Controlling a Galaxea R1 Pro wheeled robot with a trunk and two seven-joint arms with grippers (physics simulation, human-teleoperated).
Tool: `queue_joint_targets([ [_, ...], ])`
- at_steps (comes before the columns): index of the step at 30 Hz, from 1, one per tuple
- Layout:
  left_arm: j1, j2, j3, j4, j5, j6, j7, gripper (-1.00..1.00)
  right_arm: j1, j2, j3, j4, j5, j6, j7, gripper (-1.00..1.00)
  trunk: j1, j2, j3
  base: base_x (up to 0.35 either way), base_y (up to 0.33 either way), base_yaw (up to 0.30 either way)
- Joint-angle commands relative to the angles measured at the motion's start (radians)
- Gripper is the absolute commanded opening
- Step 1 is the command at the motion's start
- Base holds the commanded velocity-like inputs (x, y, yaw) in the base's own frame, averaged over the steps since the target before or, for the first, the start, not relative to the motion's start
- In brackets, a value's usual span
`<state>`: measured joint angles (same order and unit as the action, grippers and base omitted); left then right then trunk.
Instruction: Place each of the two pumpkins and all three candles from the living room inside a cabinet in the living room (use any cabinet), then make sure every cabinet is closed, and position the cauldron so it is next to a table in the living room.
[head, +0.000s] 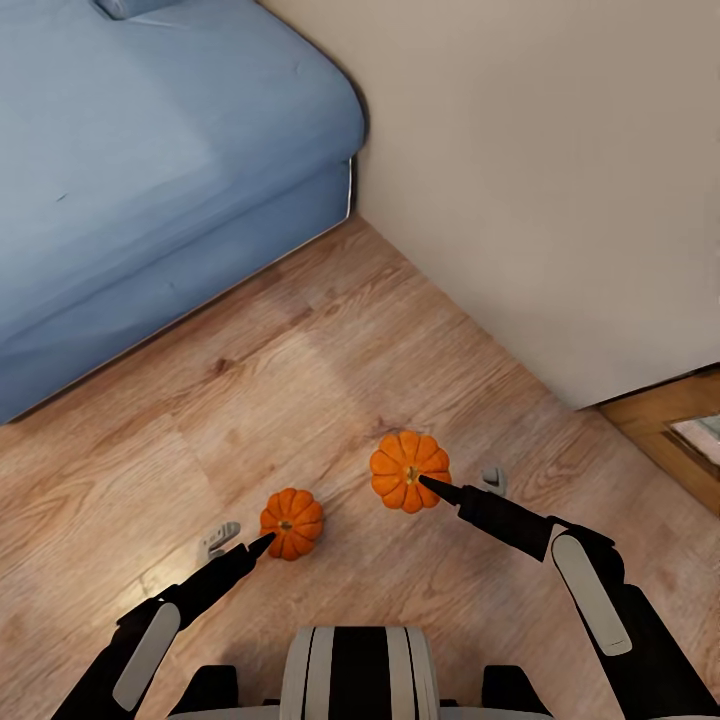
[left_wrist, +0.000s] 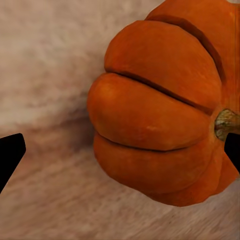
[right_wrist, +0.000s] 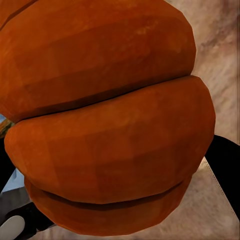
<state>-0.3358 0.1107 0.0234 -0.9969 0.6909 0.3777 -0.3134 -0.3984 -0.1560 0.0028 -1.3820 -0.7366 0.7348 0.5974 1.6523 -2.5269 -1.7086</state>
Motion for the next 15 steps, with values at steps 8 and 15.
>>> queue_joint_targets([
  [8,0.000,0.000,0.003,-0.001,0.010,0.009,-0.002,1.00,0.000,0.000,0.000,0.000,-0.007,0.006,-0.001,-1.00,0.000,0.000,0.000,0.000,-0.025,0.000],
  [15,0.000,0.000,0.003,-0.001,0.010,0.009,-0.003,1.00,0.000,0.000,-0.001,0.000,-0.007,0.006,-0.001,-1.00,0.000,0.000,0.000,0.000,-0.003,0.000],
])
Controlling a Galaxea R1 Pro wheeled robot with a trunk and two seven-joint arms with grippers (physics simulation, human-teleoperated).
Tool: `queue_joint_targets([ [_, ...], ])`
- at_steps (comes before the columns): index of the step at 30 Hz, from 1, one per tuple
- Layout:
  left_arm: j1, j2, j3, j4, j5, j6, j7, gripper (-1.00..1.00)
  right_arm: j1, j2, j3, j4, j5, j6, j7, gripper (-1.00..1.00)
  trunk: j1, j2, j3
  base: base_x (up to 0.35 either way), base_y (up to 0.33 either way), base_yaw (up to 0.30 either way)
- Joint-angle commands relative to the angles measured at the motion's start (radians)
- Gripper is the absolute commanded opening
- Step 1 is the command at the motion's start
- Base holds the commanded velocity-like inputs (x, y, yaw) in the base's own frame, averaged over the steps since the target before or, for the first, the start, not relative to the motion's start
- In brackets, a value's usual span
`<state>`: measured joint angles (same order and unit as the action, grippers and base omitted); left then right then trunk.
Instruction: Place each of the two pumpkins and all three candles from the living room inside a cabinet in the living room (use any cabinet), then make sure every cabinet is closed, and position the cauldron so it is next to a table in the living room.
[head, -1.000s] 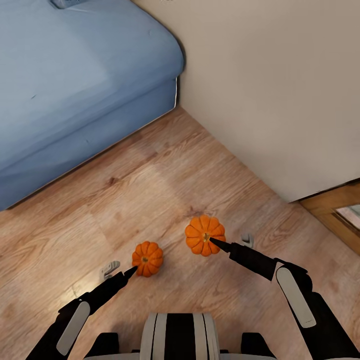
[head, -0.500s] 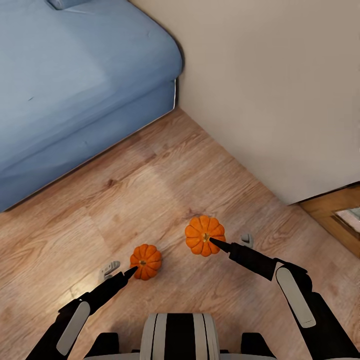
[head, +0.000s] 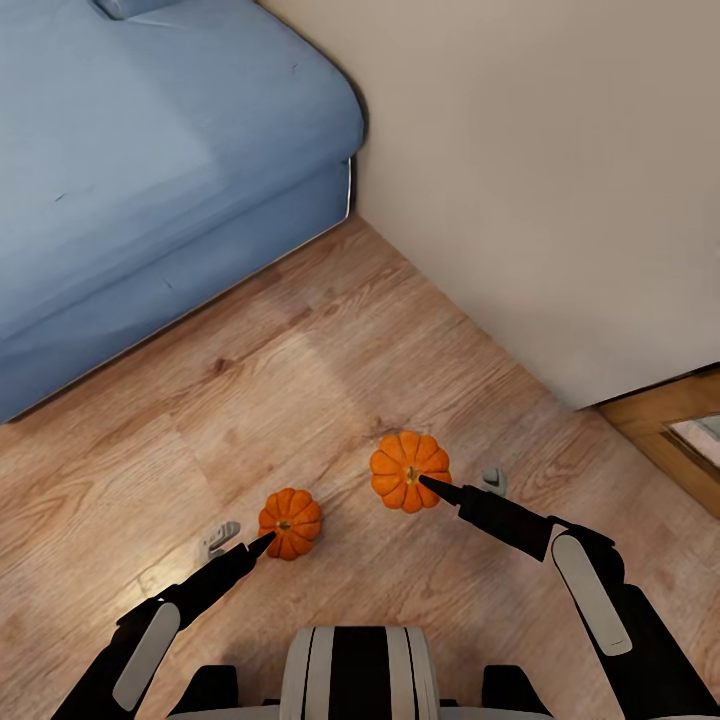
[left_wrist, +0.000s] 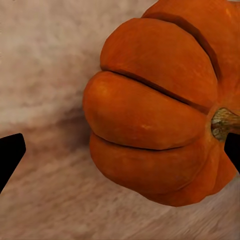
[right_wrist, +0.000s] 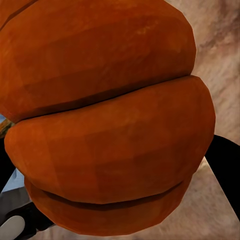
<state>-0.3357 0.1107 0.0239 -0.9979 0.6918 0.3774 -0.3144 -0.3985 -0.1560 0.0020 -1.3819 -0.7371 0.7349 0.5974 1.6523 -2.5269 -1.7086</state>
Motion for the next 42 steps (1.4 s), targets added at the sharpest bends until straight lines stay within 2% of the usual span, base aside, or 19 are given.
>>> queue_joint_targets([
  [1,0.000,0.000,0.002,-0.001,0.008,0.009,-0.002,1.00,0.000,0.000,0.000,0.000,-0.007,0.006,-0.001,-1.00,0.000,0.000,0.000,0.000,0.000,0.000],
  [10,0.000,0.000,0.002,-0.001,0.009,0.009,-0.002,1.00,0.000,0.000,0.001,0.000,-0.007,0.006,-0.001,-1.00,0.003,-0.002,-0.028,0.000,0.000,0.000],
  [26,0.000,-0.001,0.000,-0.002,0.008,0.009,-0.002,1.00,0.000,0.000,0.001,0.000,-0.006,0.005,-0.001,-1.00,0.003,-0.002,-0.028,0.000,-0.015,0.000],
  [31,0.000,-0.001,-0.028,-0.003,0.008,0.007,-0.002,1.00,0.000,0.000,0.001,0.000,-0.006,0.005,-0.001,-1.00,0.003,-0.002,-0.028,0.000,-0.094,0.000],
  [42,0.000,-0.001,-0.036,-0.005,0.008,0.005,0.000,1.00,0.000,0.000,0.008,0.000,-0.005,0.004,-0.003,-1.00,0.003,-0.002,-0.028,0.113,-0.005,0.000],
])
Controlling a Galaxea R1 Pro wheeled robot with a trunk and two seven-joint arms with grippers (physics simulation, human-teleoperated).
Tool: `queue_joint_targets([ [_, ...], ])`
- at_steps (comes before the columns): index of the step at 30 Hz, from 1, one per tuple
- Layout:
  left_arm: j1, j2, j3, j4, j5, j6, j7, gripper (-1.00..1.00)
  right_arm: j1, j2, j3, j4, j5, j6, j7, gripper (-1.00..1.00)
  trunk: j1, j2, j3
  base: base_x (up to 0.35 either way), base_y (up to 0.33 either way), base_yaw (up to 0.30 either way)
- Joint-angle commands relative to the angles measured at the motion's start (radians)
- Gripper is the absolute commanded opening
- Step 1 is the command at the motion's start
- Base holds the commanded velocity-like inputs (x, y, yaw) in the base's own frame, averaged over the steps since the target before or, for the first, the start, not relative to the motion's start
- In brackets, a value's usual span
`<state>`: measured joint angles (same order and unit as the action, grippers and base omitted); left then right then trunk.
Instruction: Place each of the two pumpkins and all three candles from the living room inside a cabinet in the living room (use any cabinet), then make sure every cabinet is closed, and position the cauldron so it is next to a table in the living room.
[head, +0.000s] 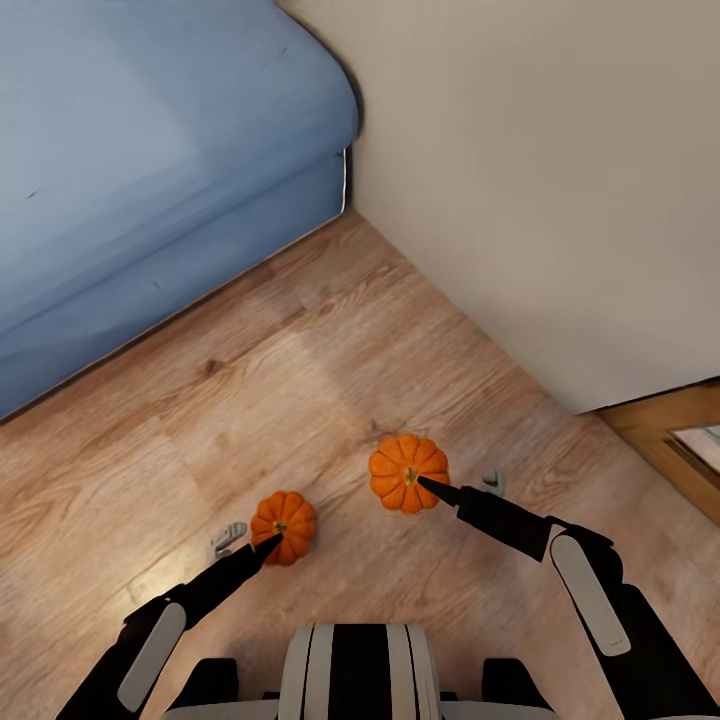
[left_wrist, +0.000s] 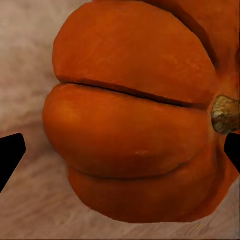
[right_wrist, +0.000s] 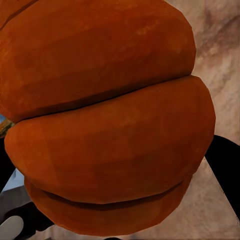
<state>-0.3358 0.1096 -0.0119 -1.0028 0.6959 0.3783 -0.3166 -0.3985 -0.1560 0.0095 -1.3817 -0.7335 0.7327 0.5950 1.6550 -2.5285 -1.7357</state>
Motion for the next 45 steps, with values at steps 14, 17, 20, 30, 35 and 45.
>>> queue_joint_targets([
  [14,0.000,-0.001,0.000,0.000,0.003,-0.004,0.002,-1.00,0.000,0.000,0.000,0.000,-0.009,0.007,0.000,-1.00,0.000,0.000,0.000,0.047,-0.028,0.000],
  [17,0.000,0.000,0.000,0.000,0.004,-0.005,0.002,-1.00,0.000,0.000,0.000,0.000,-0.009,0.007,-0.001,-1.00,0.000,0.000,0.000,0.000,-0.003,0.000],
  [20,0.000,0.000,0.000,0.000,0.004,-0.006,0.001,-1.00,0.000,0.000,0.000,0.000,-0.009,0.007,-0.001,-1.00,0.000,0.000,0.000,0.000,0.000,0.000],
  [30,0.000,0.001,0.001,0.000,0.004,-0.003,-0.001,-1.00,0.000,0.000,0.001,0.000,-0.009,0.007,-0.001,-1.00,-0.001,0.000,0.007,0.000,0.000,0.000],
  [35,0.000,0.001,0.001,0.000,0.004,-0.004,-0.001,-1.00,0.000,0.000,0.001,0.000,-0.009,0.007,0.000,-1.00,-0.001,0.000,0.007,0.000,0.000,0.000],
  [45,0.000,0.001,0.000,0.000,0.006,0.003,0.000,-1.00,0.000,0.000,0.001,0.000,-0.009,0.007,0.000,-1.00,-0.003,0.001,0.027,0.000,0.000,0.000],
])
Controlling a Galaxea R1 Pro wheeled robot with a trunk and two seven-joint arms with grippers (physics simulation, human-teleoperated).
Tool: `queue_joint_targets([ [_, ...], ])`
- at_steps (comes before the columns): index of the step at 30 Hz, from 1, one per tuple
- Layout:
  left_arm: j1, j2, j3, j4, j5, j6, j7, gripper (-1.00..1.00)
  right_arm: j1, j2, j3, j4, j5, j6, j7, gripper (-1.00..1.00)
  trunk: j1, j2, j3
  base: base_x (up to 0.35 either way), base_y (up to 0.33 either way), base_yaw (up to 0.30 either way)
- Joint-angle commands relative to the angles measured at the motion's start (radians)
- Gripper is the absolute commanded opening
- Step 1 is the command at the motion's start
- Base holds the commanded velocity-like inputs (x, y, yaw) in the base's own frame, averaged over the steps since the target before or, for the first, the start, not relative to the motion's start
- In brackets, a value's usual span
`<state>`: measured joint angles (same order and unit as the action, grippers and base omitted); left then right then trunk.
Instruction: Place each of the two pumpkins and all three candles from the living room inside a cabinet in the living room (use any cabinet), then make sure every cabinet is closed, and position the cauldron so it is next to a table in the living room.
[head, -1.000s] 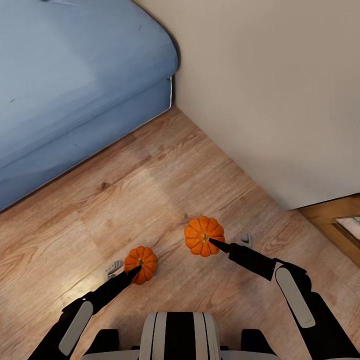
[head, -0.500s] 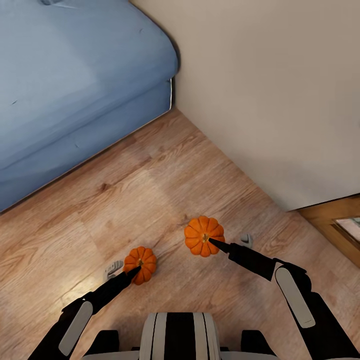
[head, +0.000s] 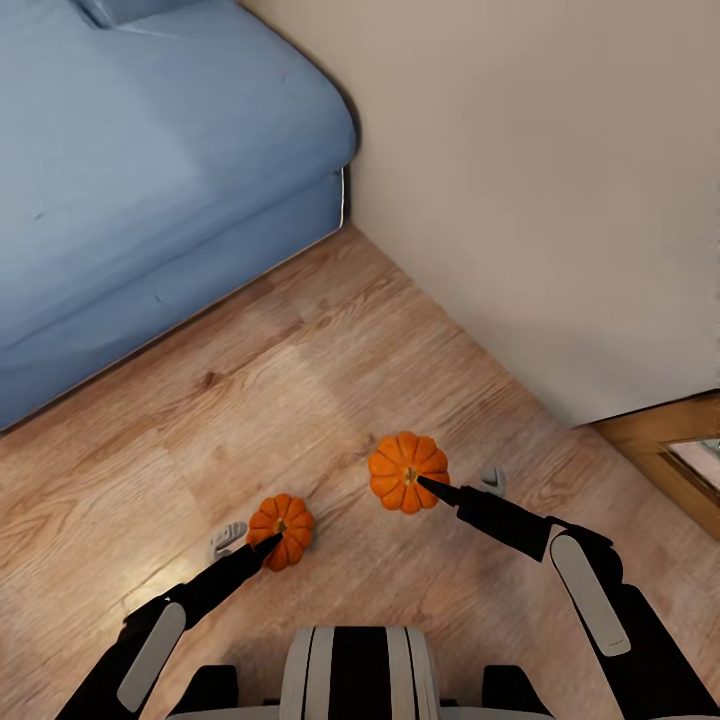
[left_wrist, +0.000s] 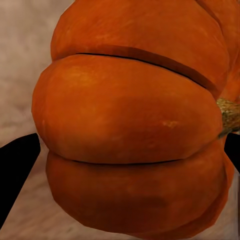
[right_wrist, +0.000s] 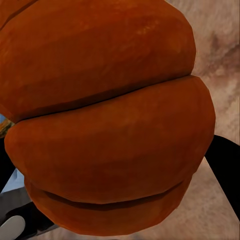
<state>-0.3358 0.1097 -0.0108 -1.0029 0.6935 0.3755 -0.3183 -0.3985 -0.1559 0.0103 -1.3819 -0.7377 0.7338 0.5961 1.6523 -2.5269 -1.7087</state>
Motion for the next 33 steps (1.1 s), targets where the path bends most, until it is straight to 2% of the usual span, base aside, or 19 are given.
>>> queue_joint_targets([
  [1,0.000,0.001,-0.001,0.000,0.008,0.007,0.002,-1.00,0.000,-0.001,0.000,0.000,-0.005,0.006,-0.001,-1.00,-0.001,0.000,0.004,0.000,0.000,0.000],
  [10,0.000,0.001,-0.001,-0.033,0.009,0.030,0.004,-1.00,0.000,-0.001,-0.001,0.001,-0.006,0.006,-0.002,-1.00,-0.005,0.002,0.038,0.000,0.000,0.000],
  [15,0.000,0.002,0.001,-0.144,0.011,0.187,0.007,-1.00,0.000,0.000,-0.001,0.010,-0.009,0.008,-0.009,-1.00,-0.007,0.003,0.058,0.000,0.000,0.000],
  [18,0.000,0.004,0.013,-0.179,0.014,0.276,0.011,-1.00,0.000,0.000,-0.006,0.012,-0.009,0.008,-0.010,-1.00,-0.008,0.004,0.069,0.000,0.000,0.000],
  [19,0.000,0.007,0.037,-0.209,0.015,0.355,0.013,-1.00,0.000,0.000,-0.005,0.015,-0.007,0.010,-0.010,-1.00,-0.009,0.004,0.073,0.000,0.000,0.000],
  [21,0.000,0.008,0.049,-0.222,0.015,0.396,0.013,-1.00,0.000,0.001,-0.007,0.017,-0.007,0.008,-0.013,-1.00,-0.010,0.005,0.081,0.000,0.000,0.000],
  [25,0.000,0.011,0.059,-0.227,0.015,0.419,0.013,-1.00,0.000,0.001,-0.009,0.024,-0.006,0.008,-0.015,-1.00,-0.011,0.006,0.096,0.000,0.000,0.000],
  [29,0.000,0.011,0.134,-0.235,0.015,0.488,0.013,-1.00,0.000,0.001,-0.011,0.033,-0.006,0.008,-0.015,-1.00,-0.013,0.007,0.112,0.000,0.000,0.000],
  [31,0.000,0.012,0.154,-0.237,0.015,0.502,0.013,-1.00,0.000,0.001,-0.010,0.033,-0.005,0.007,-0.015,-1.00,-0.014,0.007,0.120,0.000,0.000,0.000],
  [33,0.000,0.012,0.160,-0.239,0.015,0.506,0.013,-1.00,0.000,0.001,-0.008,0.033,-0.005,0.005,-0.015,-1.00,-0.015,0.008,0.127,0.000,0.000,0.000],
])
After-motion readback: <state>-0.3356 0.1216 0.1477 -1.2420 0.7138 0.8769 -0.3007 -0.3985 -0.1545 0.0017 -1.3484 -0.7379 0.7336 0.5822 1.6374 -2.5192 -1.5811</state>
